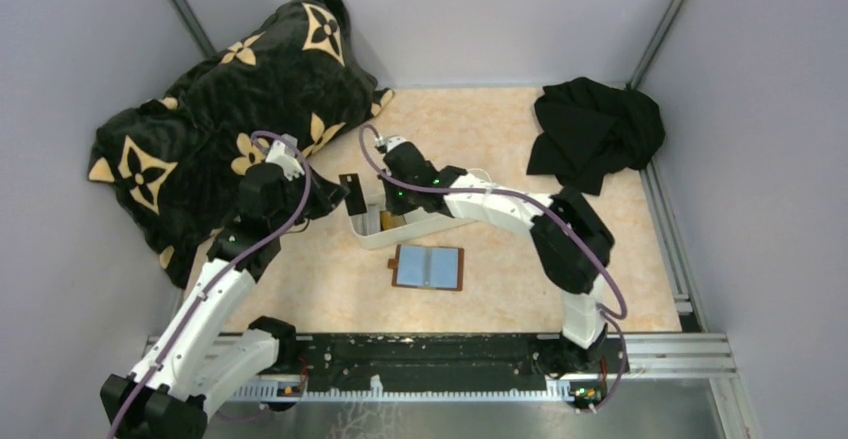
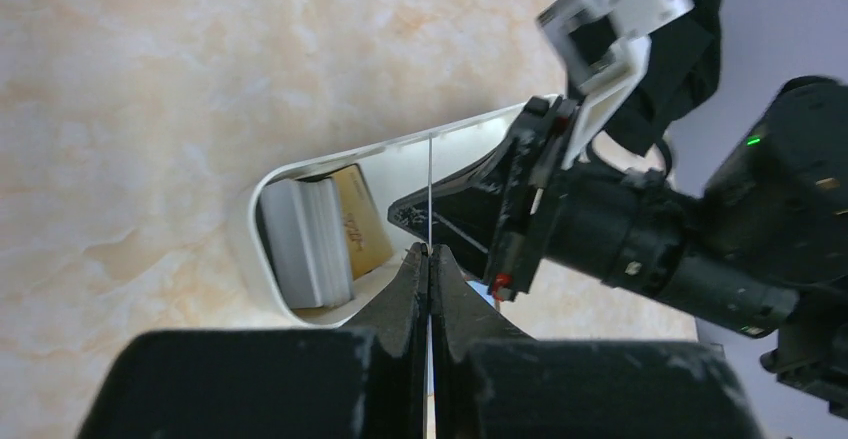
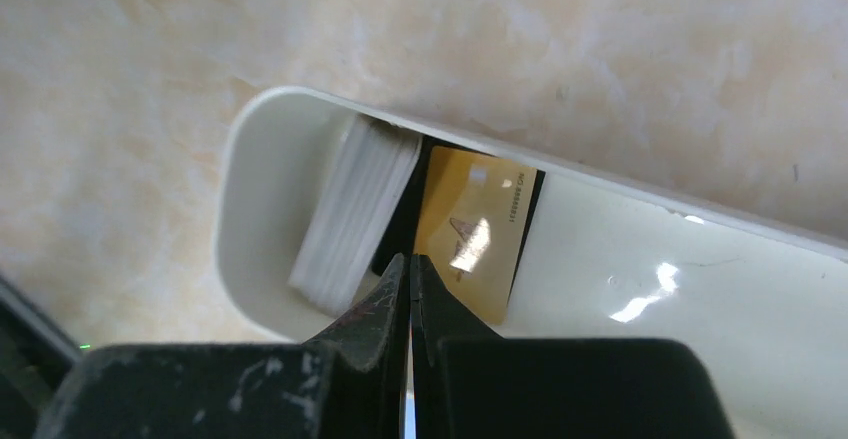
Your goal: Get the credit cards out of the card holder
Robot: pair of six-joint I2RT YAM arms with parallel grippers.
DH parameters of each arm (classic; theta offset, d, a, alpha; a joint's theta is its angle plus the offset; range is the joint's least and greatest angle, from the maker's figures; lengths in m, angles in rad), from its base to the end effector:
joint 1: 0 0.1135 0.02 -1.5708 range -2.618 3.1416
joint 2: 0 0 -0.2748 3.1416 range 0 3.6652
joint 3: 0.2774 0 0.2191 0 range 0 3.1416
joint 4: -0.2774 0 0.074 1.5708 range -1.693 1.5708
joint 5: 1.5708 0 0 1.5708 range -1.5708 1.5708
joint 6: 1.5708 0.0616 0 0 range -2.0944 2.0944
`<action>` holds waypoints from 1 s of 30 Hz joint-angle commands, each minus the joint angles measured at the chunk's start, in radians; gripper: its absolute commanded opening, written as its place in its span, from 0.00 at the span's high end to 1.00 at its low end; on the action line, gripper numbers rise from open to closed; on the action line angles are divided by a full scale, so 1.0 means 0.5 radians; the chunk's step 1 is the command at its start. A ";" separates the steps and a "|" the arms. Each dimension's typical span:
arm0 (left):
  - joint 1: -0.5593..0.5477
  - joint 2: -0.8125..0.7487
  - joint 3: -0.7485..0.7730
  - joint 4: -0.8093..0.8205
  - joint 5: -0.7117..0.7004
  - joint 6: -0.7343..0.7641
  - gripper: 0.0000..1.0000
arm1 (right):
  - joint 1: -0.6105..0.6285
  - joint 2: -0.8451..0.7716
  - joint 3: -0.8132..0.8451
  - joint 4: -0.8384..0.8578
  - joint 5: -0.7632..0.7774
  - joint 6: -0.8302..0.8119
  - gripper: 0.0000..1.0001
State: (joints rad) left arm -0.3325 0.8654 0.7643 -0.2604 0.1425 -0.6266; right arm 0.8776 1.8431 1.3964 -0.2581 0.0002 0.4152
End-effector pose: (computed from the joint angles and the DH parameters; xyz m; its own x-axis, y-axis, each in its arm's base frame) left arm 0.1709 -0.0683 0.3134 -0.5339 -0.4297 -0.7282 0.1674 0.7905 -0.5892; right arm 0.2640 0.3178 0.2534 -0.6891 -0.1982 -0.6971 -0.5368 0.7858 0.3071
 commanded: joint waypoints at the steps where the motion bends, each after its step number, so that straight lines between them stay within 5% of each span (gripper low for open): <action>1: 0.080 -0.075 0.022 -0.163 -0.059 0.089 1.00 | 0.107 0.153 0.242 -0.313 0.267 -0.103 1.00; 30: 0.165 -0.164 -0.120 -0.167 0.014 0.081 1.00 | 0.243 0.433 0.528 -0.350 0.249 -0.181 1.00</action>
State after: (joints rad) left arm -0.2600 0.7956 0.7277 -0.3523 0.1314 -0.5865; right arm 0.9764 2.0510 1.5768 -0.4385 0.1188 0.3500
